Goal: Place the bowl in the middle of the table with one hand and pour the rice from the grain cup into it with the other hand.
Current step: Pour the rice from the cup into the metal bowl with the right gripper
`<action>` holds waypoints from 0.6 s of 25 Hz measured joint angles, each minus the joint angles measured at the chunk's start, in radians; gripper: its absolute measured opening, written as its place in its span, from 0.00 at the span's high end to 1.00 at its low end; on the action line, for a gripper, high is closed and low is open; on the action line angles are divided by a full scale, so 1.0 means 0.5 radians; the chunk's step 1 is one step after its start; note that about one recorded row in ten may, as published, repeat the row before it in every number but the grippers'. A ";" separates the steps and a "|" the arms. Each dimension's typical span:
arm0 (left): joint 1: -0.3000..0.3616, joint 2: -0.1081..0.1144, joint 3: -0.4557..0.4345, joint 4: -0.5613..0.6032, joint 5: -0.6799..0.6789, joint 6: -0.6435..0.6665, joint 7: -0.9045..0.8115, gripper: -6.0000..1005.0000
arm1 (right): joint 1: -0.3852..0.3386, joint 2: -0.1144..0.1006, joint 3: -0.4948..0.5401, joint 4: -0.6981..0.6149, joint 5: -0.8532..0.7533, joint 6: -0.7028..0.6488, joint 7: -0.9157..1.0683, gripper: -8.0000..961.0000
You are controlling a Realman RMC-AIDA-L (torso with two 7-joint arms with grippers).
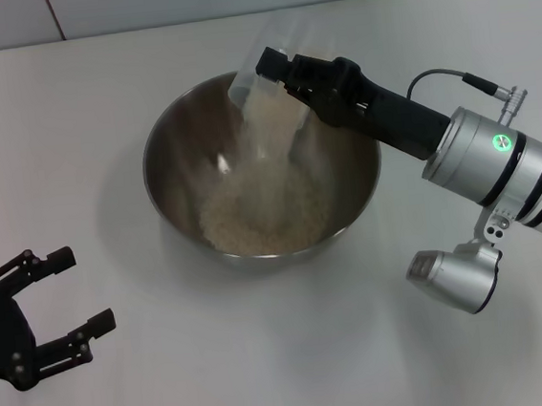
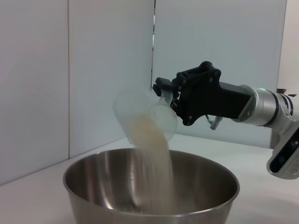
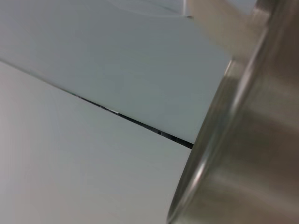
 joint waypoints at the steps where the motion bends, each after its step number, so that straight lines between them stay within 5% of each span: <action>1: 0.000 0.000 0.000 0.000 0.000 0.000 0.000 0.14 | 0.003 0.000 0.000 -0.011 -0.013 -0.004 -0.019 0.96; 15: -0.003 -0.003 0.001 0.000 0.005 0.000 0.000 0.14 | 0.004 0.003 0.000 -0.038 -0.073 -0.005 -0.230 0.96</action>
